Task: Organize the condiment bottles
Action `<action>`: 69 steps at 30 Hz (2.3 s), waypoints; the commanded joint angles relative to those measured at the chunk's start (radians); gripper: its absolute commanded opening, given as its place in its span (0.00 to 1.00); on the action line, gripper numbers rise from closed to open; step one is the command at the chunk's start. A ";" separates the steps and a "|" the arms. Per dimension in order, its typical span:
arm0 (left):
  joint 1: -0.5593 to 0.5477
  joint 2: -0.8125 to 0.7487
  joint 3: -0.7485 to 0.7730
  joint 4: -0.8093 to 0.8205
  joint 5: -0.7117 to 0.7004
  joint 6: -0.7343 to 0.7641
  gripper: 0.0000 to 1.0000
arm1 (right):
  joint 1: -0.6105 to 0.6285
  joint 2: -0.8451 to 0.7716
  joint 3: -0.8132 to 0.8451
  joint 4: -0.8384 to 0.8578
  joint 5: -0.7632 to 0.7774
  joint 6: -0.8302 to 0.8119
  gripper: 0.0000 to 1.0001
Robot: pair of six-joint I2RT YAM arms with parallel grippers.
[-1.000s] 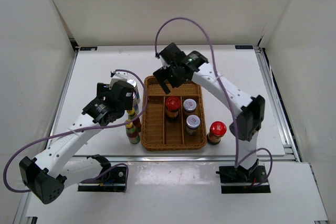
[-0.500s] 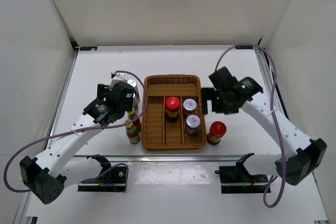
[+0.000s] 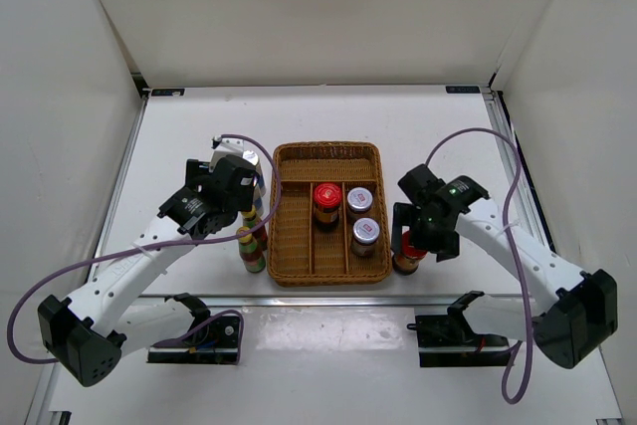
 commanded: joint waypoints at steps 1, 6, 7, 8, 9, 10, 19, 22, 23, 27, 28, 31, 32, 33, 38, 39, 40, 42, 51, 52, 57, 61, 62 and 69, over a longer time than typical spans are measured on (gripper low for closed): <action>-0.006 -0.006 0.011 0.017 0.006 -0.011 1.00 | -0.006 0.024 -0.017 0.050 0.002 0.014 1.00; -0.006 -0.006 0.020 0.017 -0.004 -0.011 1.00 | -0.006 0.062 -0.058 0.108 0.002 -0.005 0.89; -0.006 -0.006 0.020 0.017 -0.004 -0.002 1.00 | -0.016 0.062 -0.058 0.109 0.002 -0.005 0.87; -0.006 -0.006 0.020 0.017 -0.004 -0.002 1.00 | -0.016 0.062 -0.067 0.121 0.002 -0.005 0.86; -0.006 -0.006 0.020 0.017 -0.004 -0.002 1.00 | -0.027 0.073 -0.067 0.121 0.002 -0.005 0.82; -0.006 -0.006 0.020 0.017 -0.004 -0.002 1.00 | -0.027 0.073 -0.067 0.121 0.011 -0.014 0.79; -0.015 -0.015 0.011 0.017 -0.013 -0.002 1.00 | -0.055 0.088 0.213 -0.002 0.169 -0.066 0.03; -0.024 -0.015 0.011 0.017 -0.013 -0.002 1.00 | -0.055 0.136 0.404 -0.035 0.217 -0.124 0.00; -0.024 -0.015 0.011 0.017 -0.022 -0.002 1.00 | -0.055 0.148 0.455 -0.048 0.229 -0.136 0.00; -0.033 -0.024 0.011 0.026 -0.022 0.008 1.00 | -0.017 0.219 0.685 -0.048 0.229 -0.198 0.00; -0.033 -0.024 0.011 0.026 -0.031 0.008 1.00 | -0.006 0.231 0.725 -0.048 0.212 -0.215 0.00; -0.033 -0.024 0.002 0.026 -0.031 0.017 1.00 | 0.083 0.285 0.883 -0.048 0.142 -0.285 0.00; -0.033 -0.033 0.002 0.026 -0.031 0.017 1.00 | 0.103 0.297 0.911 -0.048 0.119 -0.304 0.00; -0.033 -0.033 0.002 0.026 -0.040 0.017 1.00 | 0.124 0.321 0.939 -0.036 0.064 -0.325 0.00; -0.033 -0.042 -0.007 0.026 -0.040 0.017 1.00 | 0.223 0.416 1.101 -0.061 -0.138 -0.429 0.00; -0.033 -0.043 -0.007 0.026 -0.040 0.017 1.00 | 0.223 0.430 1.135 -0.074 -0.194 -0.467 0.00; -0.033 -0.043 -0.007 0.026 -0.040 0.017 1.00 | 0.233 0.444 1.150 -0.085 -0.237 -0.482 0.00; -0.033 -0.043 -0.007 0.026 -0.040 0.017 1.00 | 0.256 0.483 1.160 -0.123 -0.315 -0.514 0.00; -0.043 -0.043 -0.007 0.026 -0.060 0.017 1.00 | 0.295 0.547 1.094 -0.129 -0.340 -0.658 0.00; -0.043 -0.043 0.002 0.026 -0.071 0.017 1.00 | 0.295 0.562 1.077 -0.129 -0.340 -0.669 0.00; -0.043 -0.033 0.022 0.026 -0.082 0.035 1.00 | 0.324 0.572 0.951 -0.037 -0.312 -0.690 0.00; -0.043 -0.013 0.045 0.026 -0.091 0.035 1.00 | 0.333 0.572 0.829 0.039 -0.262 -0.710 0.00; -0.043 -0.013 0.057 0.026 -0.091 0.035 1.00 | 0.333 0.572 0.803 0.059 -0.262 -0.719 0.00; -0.043 0.006 0.111 0.026 -0.100 0.044 1.00 | 0.352 0.562 0.658 0.179 -0.211 -0.719 0.00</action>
